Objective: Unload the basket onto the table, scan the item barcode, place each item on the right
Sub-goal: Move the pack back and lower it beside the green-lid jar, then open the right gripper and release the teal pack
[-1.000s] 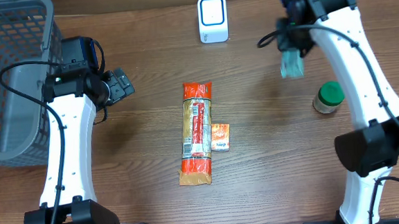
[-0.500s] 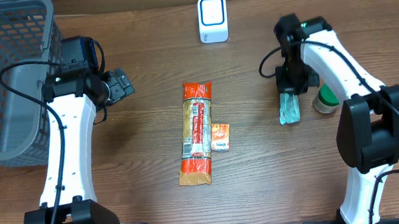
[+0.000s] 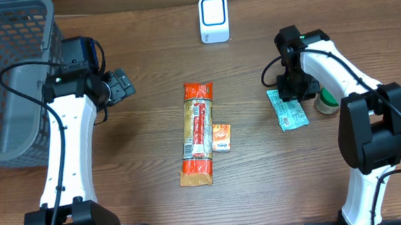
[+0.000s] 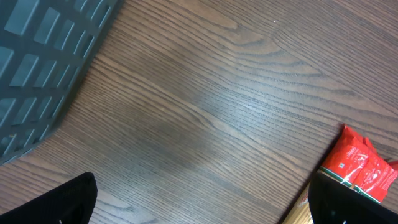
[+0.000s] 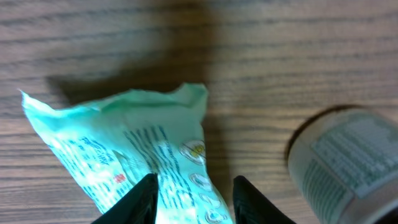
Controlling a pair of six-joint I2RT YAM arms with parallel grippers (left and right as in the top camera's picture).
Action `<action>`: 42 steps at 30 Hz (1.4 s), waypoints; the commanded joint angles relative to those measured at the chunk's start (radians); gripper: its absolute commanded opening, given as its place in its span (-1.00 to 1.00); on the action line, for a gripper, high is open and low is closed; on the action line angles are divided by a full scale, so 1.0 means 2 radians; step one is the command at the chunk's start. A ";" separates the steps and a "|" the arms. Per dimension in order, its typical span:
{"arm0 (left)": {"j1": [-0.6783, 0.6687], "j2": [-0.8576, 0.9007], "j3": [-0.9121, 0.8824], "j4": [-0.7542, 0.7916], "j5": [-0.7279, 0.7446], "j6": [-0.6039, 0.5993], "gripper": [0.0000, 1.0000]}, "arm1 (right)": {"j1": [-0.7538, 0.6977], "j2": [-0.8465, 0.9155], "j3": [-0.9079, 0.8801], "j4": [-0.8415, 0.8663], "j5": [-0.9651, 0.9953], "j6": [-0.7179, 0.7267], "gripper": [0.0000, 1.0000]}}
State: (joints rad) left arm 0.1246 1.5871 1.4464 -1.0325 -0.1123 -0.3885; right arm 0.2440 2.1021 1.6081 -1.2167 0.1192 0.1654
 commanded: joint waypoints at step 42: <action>0.000 0.004 -0.002 0.000 0.000 0.006 0.99 | 0.060 -0.076 -0.169 0.134 0.027 0.022 -0.46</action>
State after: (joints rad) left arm 0.1246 1.5871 1.4464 -1.0325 -0.1123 -0.3885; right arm 0.3637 1.9625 1.2709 -0.9451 0.0734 0.2089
